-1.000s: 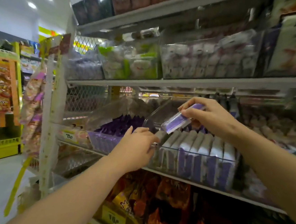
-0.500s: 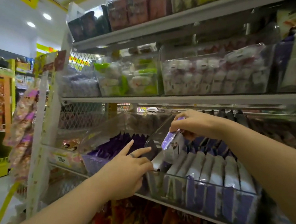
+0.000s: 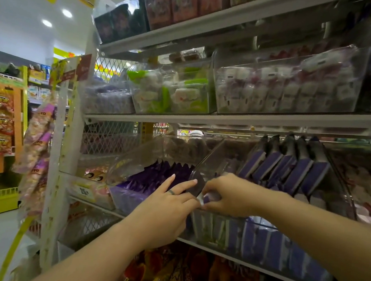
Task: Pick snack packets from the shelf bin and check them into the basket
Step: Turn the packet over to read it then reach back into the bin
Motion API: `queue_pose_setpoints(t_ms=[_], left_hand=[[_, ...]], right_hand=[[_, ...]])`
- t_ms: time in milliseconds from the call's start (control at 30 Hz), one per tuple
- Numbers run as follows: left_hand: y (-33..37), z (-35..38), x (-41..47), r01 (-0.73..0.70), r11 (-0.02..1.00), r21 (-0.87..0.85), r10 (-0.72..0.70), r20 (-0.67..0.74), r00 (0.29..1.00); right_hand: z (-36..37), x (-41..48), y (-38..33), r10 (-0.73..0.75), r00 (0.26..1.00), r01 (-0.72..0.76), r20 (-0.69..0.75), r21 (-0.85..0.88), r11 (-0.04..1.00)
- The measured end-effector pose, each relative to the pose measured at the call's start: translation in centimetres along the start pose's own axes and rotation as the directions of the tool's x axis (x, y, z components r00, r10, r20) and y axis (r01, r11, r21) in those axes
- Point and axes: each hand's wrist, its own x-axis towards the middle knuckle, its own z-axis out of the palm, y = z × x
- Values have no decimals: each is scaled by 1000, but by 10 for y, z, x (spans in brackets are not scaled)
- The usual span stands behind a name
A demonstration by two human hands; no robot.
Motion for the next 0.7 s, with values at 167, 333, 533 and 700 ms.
queue_pose_setpoints(t_ms=[167,333,533,700], left_hand=[[5,-2,0,48,989,-138,-56,-57,997],[22,-2,4,130,973,-193,-160,-149,976],[26,2,10,140,971,-196,-159,-85,984],[21,-2,13,136,985,-101,-143,-67,987]], right_hand=[[-10,-16,4,23,1000,-24,12,84,996],[-15,-32,5,-19,1000,20,15,-35,999],[-13,-35,10,-120,991,121,53,-9,993],[-16,-22,15,-115,976,107,182,54,993]])
